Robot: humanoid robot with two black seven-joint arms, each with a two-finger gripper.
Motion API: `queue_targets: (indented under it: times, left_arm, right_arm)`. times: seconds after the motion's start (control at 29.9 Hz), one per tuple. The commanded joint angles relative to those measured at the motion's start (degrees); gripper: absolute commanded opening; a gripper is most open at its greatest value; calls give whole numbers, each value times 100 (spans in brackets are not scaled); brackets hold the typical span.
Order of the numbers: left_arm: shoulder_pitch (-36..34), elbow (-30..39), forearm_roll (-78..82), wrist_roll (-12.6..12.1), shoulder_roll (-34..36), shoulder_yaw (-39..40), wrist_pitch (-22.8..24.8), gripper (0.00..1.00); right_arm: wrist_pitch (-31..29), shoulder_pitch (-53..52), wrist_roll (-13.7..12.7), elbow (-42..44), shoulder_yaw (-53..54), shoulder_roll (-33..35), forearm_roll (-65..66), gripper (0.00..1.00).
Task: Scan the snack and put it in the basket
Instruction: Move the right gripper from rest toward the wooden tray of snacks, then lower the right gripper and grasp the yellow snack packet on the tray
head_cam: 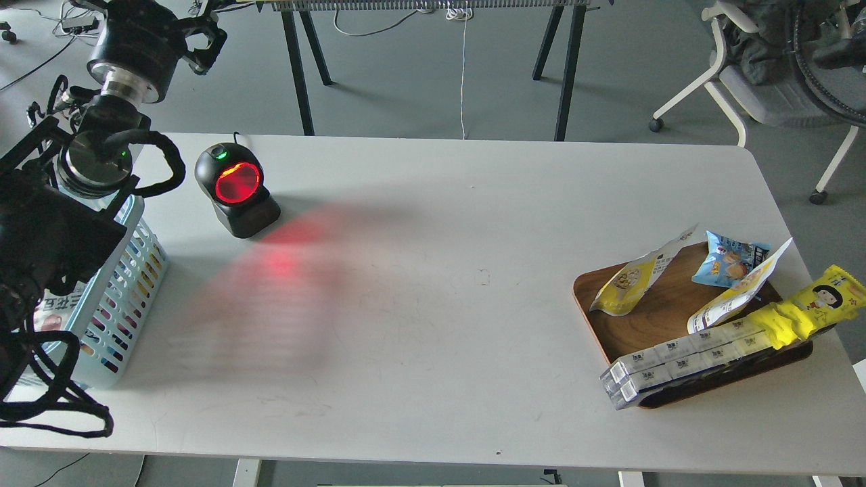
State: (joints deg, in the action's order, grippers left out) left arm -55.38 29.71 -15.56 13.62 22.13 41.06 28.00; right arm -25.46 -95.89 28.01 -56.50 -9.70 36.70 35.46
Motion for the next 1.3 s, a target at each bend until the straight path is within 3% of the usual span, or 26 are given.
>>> queue_targets:
  times: [0.0, 0.2, 0.37, 0.6, 0.97, 1.27]
  left_arm:
    - [18, -1, 0, 9, -42, -1, 0, 100]
    - [45, -9, 0, 18, -16, -1, 0, 100]
    - [54, -9, 0, 18, 11, -1, 0, 100]
    - [71, -9, 0, -8, 37, -1, 0, 100]
    - [133, -9, 0, -8, 37, -10, 0, 100]
    - [168, -9, 0, -8, -42, -10, 0, 100]
  right_arm:
    - [348, -561, -1, -790, -540, -14, 619, 99]
    - [489, -1475, -1, -2012, -1446, 21, 1664, 99]
    - [726, -1793, -1, -2717, -2017, 92, 3499, 99]
    - [1535, -1793, -1, -2779, -2870, 100, 5242, 99]
    - [1597, -1688, -1, -3236, -3600, 847, 5963, 99]
    - [1711, -791, -1, -2455, -3644, 865, 6351, 96]
